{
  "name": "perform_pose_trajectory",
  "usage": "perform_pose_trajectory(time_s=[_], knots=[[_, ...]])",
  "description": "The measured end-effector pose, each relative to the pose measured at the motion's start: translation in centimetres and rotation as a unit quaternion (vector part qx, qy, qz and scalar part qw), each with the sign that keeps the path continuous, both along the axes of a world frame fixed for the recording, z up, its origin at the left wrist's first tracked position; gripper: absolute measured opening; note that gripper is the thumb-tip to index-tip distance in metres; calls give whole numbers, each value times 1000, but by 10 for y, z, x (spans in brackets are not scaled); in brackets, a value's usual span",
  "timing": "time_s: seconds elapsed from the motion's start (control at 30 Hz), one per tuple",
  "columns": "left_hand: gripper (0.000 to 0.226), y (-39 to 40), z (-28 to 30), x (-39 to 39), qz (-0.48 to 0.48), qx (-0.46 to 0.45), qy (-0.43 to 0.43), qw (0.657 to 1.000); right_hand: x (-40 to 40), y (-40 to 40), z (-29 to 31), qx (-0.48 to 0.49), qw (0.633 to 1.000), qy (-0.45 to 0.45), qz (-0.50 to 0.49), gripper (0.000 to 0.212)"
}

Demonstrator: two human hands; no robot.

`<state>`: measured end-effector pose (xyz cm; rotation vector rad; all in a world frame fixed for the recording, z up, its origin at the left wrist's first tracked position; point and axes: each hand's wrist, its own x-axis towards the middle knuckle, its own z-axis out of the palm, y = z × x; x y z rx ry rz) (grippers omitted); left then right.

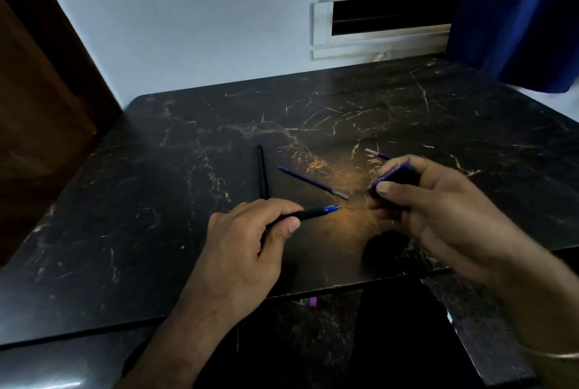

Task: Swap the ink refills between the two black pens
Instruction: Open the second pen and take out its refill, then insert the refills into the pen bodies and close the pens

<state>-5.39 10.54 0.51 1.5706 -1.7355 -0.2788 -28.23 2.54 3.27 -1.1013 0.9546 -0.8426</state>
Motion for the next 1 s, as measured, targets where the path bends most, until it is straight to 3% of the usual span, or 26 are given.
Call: perform_pose_trajectory(time_s=[0.13, 0.33, 0.63, 0.73, 0.83, 1.0], knots=[[22, 0, 1, 0, 2, -8, 6, 1000, 18, 10, -1, -30, 999, -39, 5, 27], [20, 0, 0, -4, 4, -29, -8, 1000, 42, 26, -12, -128, 991, 41, 6, 13], [24, 4, -6, -4, 3, -49, -53, 997, 56, 36, -20, -137, 990, 45, -2, 8], [20, 4, -4, 6, -7, -22, -64, 998, 56, 35, -21, -167, 978, 121, 42, 16], [15, 2, 0, 30, 78, 17, -59, 995, 46, 24, -17, -223, 954, 199, 20, 41], [13, -5, 4, 66, 235, 106, -125, 958, 34, 8, -12, -268, 913, 308, -5, 23]])
